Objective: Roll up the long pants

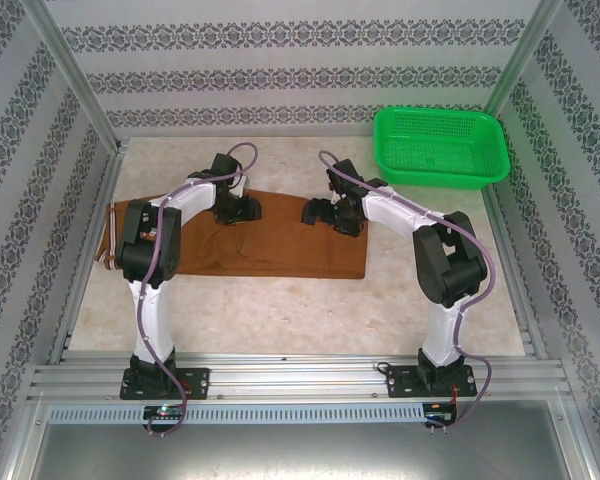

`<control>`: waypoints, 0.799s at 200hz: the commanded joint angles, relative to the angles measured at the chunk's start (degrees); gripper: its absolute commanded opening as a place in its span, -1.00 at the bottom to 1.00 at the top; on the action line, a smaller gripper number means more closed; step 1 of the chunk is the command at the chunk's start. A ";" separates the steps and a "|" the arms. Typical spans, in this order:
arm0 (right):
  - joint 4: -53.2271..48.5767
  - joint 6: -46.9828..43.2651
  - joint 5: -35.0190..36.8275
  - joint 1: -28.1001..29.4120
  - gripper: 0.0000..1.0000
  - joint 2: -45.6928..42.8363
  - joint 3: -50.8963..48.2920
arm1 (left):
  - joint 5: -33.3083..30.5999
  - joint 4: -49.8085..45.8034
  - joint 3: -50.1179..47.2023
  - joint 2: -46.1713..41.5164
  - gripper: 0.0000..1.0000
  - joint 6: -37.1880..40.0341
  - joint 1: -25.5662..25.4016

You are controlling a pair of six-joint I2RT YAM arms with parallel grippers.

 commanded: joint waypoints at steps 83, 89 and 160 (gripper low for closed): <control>1.19 1.66 -0.90 0.06 0.93 3.32 1.27 | 14.38 3.63 1.03 2.61 -0.74 -0.92 -1.10; 1.36 1.72 -1.03 0.05 0.94 3.39 1.23 | 15.48 3.53 1.24 2.66 -0.61 -1.02 -1.14; 2.51 1.79 -2.21 0.06 0.94 5.52 1.18 | 17.15 4.05 2.35 3.99 -0.24 -1.15 -3.08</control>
